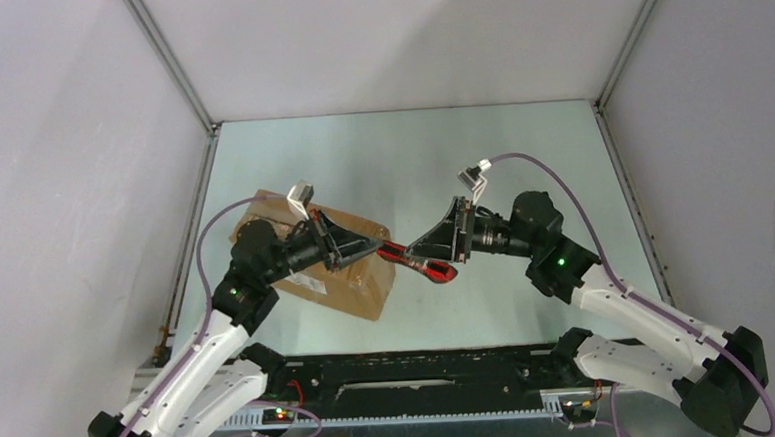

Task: Unpack the express box
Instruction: Adjust the knife.

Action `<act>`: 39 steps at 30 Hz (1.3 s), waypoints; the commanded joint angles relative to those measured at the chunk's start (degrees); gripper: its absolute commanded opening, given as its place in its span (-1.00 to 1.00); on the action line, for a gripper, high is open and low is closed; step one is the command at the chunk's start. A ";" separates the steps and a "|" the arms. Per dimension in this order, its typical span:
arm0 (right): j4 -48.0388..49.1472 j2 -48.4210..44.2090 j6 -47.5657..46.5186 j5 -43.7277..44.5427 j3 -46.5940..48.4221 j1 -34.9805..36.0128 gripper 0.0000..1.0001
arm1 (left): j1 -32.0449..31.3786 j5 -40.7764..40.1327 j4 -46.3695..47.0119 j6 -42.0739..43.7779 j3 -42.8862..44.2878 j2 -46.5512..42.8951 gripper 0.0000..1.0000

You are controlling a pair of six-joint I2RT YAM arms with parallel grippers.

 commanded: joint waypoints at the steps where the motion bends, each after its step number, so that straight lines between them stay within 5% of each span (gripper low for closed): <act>1: 6.40 -1.29 6.69 5.86 -3.85 0.16 0.81 | 0.59 -7.51 6.57 -4.20 0.66 -3.07 -1.00; 8: 12.63 -1.23 12.38 11.74 -6.92 1.31 0.67 | 0.71 -9.03 7.40 -3.31 0.52 -2.77 -1.00; 14: 19.41 1.06 14.89 11.18 -6.88 2.85 -0.02 | 0.71 -10.64 2.76 -0.03 1.51 -3.91 -1.00; 16: 19.70 1.17 14.58 10.06 -6.92 3.25 -0.08 | 0.75 -10.59 2.69 -0.15 1.28 -3.72 -1.00; 24: 15.94 -4.37 13.68 5.97 -11.06 -0.01 0.11 | 3.67 -8.46 -0.83 3.10 2.69 -4.41 -1.00; 31: 18.86 -3.52 15.19 2.01 -11.43 -0.29 0.02 | 3.97 -9.37 -3.73 4.96 3.28 -4.07 -1.00; 39: 17.71 -8.46 16.91 7.07 -14.09 -2.62 0.43 | 3.97 -11.66 -4.84 5.02 1.91 -6.65 -1.00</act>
